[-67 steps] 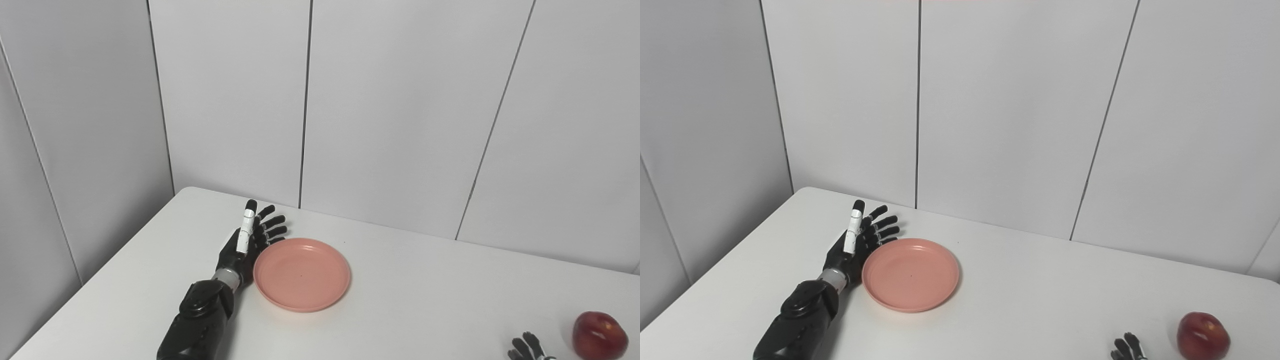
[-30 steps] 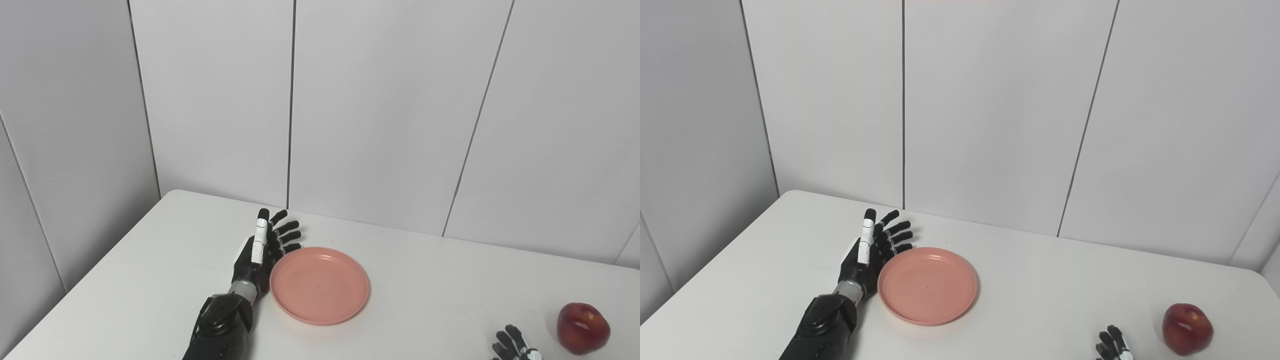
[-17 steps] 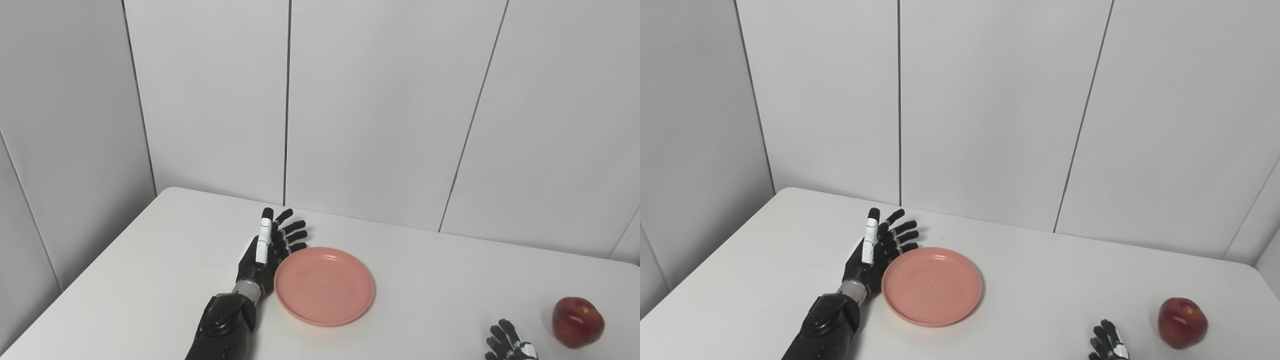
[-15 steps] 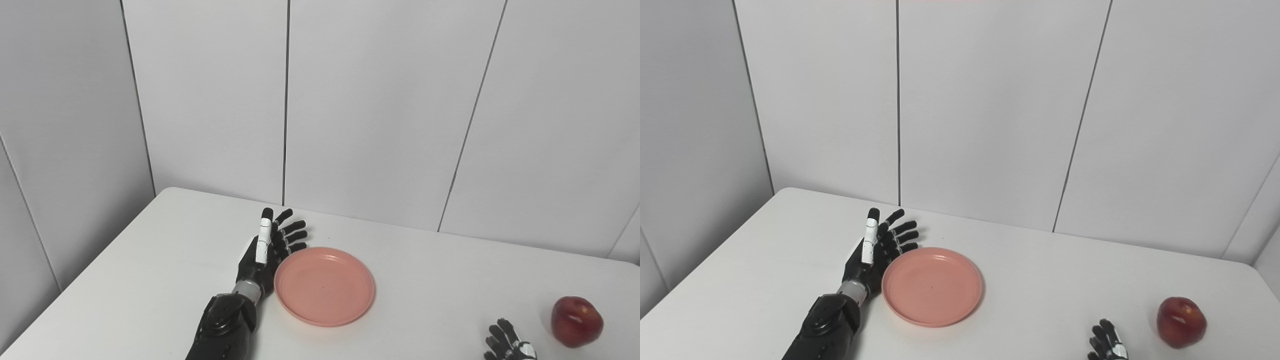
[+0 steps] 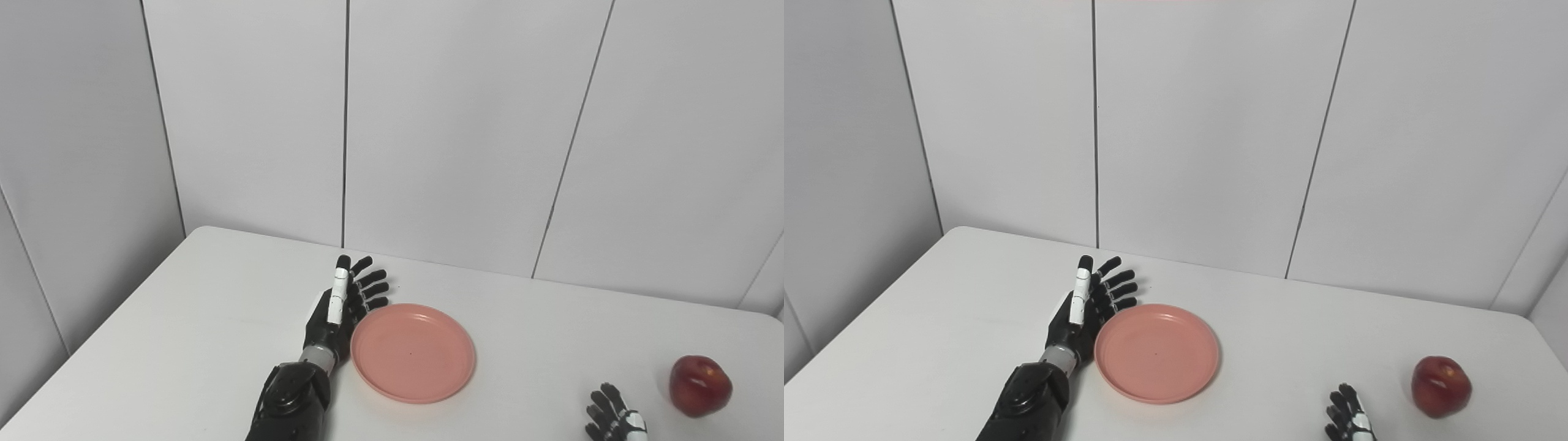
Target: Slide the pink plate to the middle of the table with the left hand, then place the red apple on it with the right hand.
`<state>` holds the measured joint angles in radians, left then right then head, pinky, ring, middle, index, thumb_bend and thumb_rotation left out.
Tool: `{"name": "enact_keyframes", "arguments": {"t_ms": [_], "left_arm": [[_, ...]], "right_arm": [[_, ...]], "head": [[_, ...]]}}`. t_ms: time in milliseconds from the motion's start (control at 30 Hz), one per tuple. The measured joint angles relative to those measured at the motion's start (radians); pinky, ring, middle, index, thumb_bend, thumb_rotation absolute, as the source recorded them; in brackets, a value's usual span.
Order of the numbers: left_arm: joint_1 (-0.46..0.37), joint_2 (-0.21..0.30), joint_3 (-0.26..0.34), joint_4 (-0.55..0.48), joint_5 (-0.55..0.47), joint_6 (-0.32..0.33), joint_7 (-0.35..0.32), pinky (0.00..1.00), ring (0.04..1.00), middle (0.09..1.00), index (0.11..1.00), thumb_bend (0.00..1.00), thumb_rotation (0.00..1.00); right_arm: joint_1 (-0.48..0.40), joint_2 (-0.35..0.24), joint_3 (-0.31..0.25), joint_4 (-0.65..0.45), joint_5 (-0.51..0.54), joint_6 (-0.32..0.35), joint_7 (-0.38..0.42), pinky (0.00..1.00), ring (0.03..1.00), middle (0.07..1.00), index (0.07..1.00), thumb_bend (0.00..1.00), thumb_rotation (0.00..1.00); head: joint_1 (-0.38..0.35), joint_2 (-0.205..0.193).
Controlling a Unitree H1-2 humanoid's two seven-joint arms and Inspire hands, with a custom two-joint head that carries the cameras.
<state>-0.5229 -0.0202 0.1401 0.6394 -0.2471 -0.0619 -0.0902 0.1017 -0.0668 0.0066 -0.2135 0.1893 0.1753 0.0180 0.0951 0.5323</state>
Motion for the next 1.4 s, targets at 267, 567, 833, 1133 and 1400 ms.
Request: {"name": "enact_keyframes", "arguments": {"t_ms": [267,567,833,1133,1400], "left_arm": [[0.0,-0.02,-0.02,-0.02,0.04,0.025,0.054,0.73,0.763,0.786,0.85,0.78,0.98],[0.0,-0.035,-0.034,-0.034,0.044,0.049,0.07,0.72,0.765,0.802,0.851,0.77,0.98],[0.0,-0.053,-0.043,-0.053,0.045,0.084,0.073,0.74,0.781,0.814,0.856,0.8,0.95],[0.0,-0.067,-0.062,-0.053,0.062,0.083,0.073,0.73,0.775,0.808,0.847,0.79,0.95],[0.0,-0.073,-0.064,-0.052,0.069,0.083,0.086,0.75,0.771,0.799,0.837,0.77,0.95]], "right_arm": [[0.0,0.001,0.004,0.0,0.0,0.0,-0.003,0.95,0.948,0.936,0.943,0.86,1.0],[0.0,0.002,0.009,-0.001,0.0,0.0,-0.007,0.95,0.948,0.934,0.934,0.86,1.0],[0.0,0.003,0.017,-0.004,-0.005,0.001,-0.015,0.94,0.948,0.931,0.931,0.85,1.0],[0.0,0.004,0.023,-0.005,-0.011,0.001,-0.016,0.94,0.944,0.929,0.93,0.84,1.0],[0.001,0.006,0.035,-0.009,-0.019,0.004,-0.023,0.93,0.941,0.926,0.932,0.84,1.0]], "head": [[-0.005,0.003],[-0.008,0.005],[-0.012,0.006],[-0.017,0.009],[-0.028,0.009]]}}
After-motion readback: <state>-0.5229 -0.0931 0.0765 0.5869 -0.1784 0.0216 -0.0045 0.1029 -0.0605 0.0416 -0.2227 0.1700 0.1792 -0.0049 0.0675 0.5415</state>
